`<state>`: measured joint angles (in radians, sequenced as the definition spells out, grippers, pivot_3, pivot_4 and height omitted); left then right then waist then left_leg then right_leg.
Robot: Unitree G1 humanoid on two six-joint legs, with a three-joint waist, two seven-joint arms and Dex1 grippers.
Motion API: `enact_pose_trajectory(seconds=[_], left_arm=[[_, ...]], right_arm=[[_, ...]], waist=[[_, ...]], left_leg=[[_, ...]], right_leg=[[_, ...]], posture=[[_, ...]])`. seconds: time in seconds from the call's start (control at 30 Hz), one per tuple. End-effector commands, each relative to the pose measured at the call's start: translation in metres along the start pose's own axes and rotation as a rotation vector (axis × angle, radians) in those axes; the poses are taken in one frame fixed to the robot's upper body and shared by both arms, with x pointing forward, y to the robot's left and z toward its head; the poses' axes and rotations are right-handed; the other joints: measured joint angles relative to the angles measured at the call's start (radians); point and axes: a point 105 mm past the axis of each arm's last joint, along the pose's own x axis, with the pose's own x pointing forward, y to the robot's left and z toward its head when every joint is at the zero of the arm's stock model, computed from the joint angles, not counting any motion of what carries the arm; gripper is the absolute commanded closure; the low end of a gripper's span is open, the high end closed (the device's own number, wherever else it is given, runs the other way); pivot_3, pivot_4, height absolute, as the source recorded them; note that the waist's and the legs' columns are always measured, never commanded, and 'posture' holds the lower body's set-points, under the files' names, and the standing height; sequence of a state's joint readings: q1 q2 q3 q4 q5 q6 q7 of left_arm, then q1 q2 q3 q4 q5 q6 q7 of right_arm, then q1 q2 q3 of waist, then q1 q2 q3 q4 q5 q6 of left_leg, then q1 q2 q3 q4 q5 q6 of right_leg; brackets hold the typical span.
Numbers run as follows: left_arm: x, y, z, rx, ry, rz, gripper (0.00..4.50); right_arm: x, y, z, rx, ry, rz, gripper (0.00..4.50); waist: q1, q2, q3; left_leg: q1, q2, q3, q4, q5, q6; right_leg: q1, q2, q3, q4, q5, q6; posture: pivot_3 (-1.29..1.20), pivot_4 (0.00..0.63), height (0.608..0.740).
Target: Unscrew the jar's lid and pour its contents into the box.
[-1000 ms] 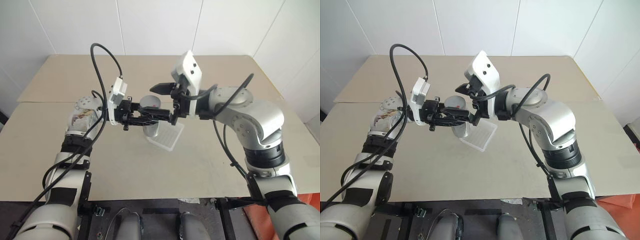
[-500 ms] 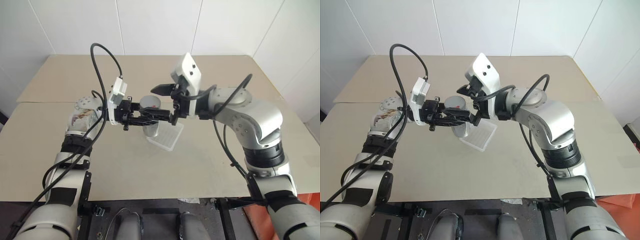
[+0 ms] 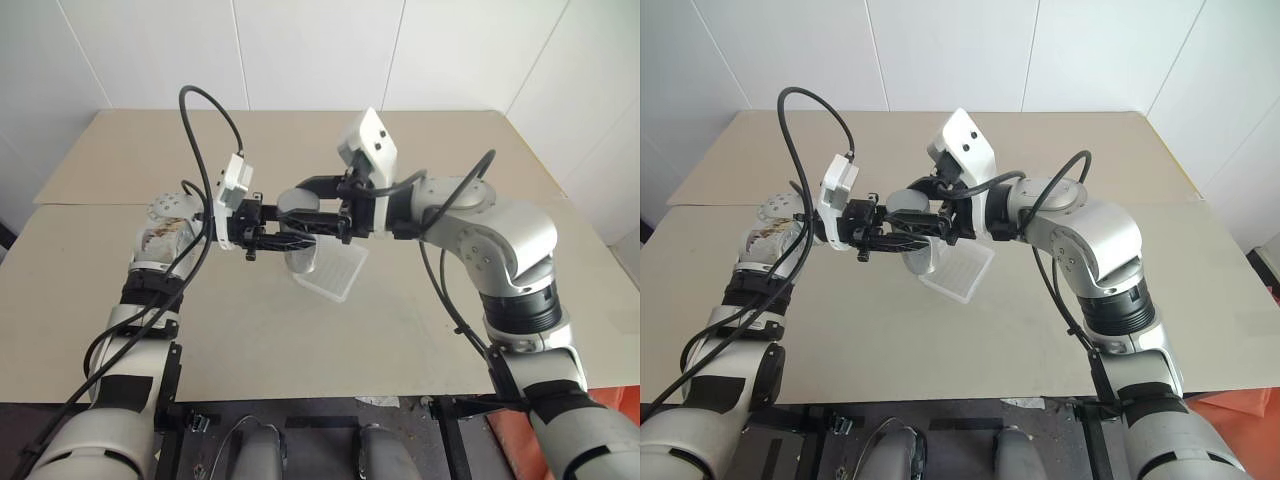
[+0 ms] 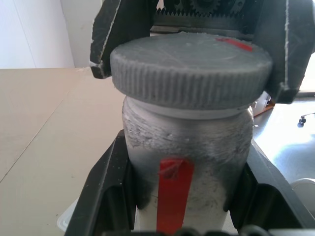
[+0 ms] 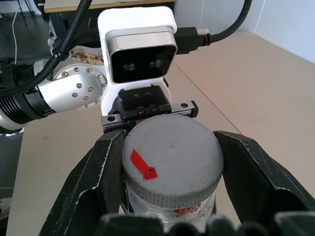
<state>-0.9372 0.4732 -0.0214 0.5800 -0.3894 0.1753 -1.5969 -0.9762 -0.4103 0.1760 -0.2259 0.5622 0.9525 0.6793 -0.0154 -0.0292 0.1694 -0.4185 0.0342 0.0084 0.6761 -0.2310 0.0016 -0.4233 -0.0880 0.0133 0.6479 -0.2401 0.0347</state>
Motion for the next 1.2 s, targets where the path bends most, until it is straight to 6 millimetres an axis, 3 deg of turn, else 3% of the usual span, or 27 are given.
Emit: enact_pose_trajectory(seconds=[0.03,0.17,0.27,0.43,0.5,0.7,0.8,0.87,1.0,1.1,1.2], left_arm=[[-0.002,-0.003,0.007,0.047,0.001,-0.013,2.55],[-0.003,-0.005,0.005,0.044,0.004,-0.015,2.55],[-0.005,-0.003,0.007,0.045,-0.004,0.008,2.55],[-0.011,0.002,0.012,0.061,-0.026,0.069,2.55],[-0.015,0.005,0.015,0.067,-0.036,0.102,2.55],[-0.018,0.009,0.016,0.076,-0.045,0.163,2.55],[-0.016,0.01,0.014,0.08,-0.042,0.174,2.55],[-0.015,0.012,0.013,0.1,-0.031,0.196,2.55],[-0.008,0.03,0.01,0.31,0.085,0.348,2.55],[0.001,0.047,0.012,0.578,0.189,0.489,2.55],[0.014,0.058,0.018,1.072,0.39,0.506,2.55]], right_arm=[[-0.015,-0.012,0.029,-0.036,-0.084,-0.046,1.74],[-0.036,-0.032,0.041,-0.041,-0.113,-0.122,1.74],[-0.06,-0.055,0.029,-0.075,-0.071,-0.27,1.74],[-0.099,-0.077,-0.042,-0.102,0.122,-0.508,1.74],[-0.118,-0.081,-0.087,-0.009,0.202,-0.607,1.74],[-0.136,-0.063,-0.161,0.125,0.331,-0.649,1.74],[-0.138,-0.05,-0.179,0.185,0.389,-0.598,0.79],[-0.138,-0.043,-0.173,0.185,0.388,-0.551,0.08],[-0.139,-0.032,-0.116,0.198,0.266,-0.415,0.03],[-0.137,-0.02,-0.088,0.213,0.225,-0.314,0.03],[-0.13,-0.01,-0.074,0.218,0.225,-0.23,0.03]], waist=[[0.0,0.0,0.0],[0.002,0.0,0.0],[0.004,0.0,0.0],[0.008,0.0,0.0],[0.004,0.0,0.0],[-0.004,0.0,0.0],[-0.004,0.0,0.0],[-0.001,0.0,0.0],[0.002,0.0,0.0],[0.009,0.0,0.0],[0.019,-0.001,0.0]], left_leg=[[0.0,0.0,0.0,0.0,0.0,0.0],[0.0,0.0,0.0,0.0,0.0,0.0],[-0.001,0.0,0.0,0.0,0.0,0.0],[-0.003,-0.001,-0.001,0.0,0.0,0.0],[-0.004,-0.001,-0.001,0.001,0.0,0.0],[-0.002,-0.001,-0.001,0.001,0.0,0.0],[-0.001,-0.001,-0.001,0.001,0.0,0.0],[-0.001,-0.001,-0.001,0.001,0.0,0.0],[-0.002,-0.001,-0.001,0.001,0.0,0.0],[-0.001,-0.001,-0.002,0.001,0.0,0.0],[0.0,-0.001,-0.002,0.001,0.0,0.0]], right_leg=[[0.0,0.0,0.0,0.0,0.0,0.0],[0.0,0.0,0.0,0.0,0.0,0.0],[0.0,0.0,-0.001,0.0,0.0,0.0],[0.0,-0.001,-0.002,-0.001,0.0,0.0],[-0.001,-0.001,-0.002,0.0,0.0,0.001],[-0.001,-0.001,0.0,-0.002,0.0,0.001],[0.0,0.0,0.0,-0.002,0.0,0.001],[0.0,-0.001,0.0,-0.002,0.0,0.001],[0.0,-0.001,0.0,-0.002,0.0,0.001],[0.002,-0.001,-0.001,-0.003,0.0,0.001],[0.003,-0.001,-0.002,-0.004,0.0,0.001]], posture=[[0.0,0.15,0.74],[0.0,0.15,0.74],[0.0,0.15,0.74],[0.0,0.15,0.74],[0.0,0.15,0.74],[0.0,0.15,0.74],[0.0,0.15,0.74],[0.0,0.15,0.74],[0.0,0.15,0.74],[0.0,0.15,0.74],[0.0,0.15,0.74]])
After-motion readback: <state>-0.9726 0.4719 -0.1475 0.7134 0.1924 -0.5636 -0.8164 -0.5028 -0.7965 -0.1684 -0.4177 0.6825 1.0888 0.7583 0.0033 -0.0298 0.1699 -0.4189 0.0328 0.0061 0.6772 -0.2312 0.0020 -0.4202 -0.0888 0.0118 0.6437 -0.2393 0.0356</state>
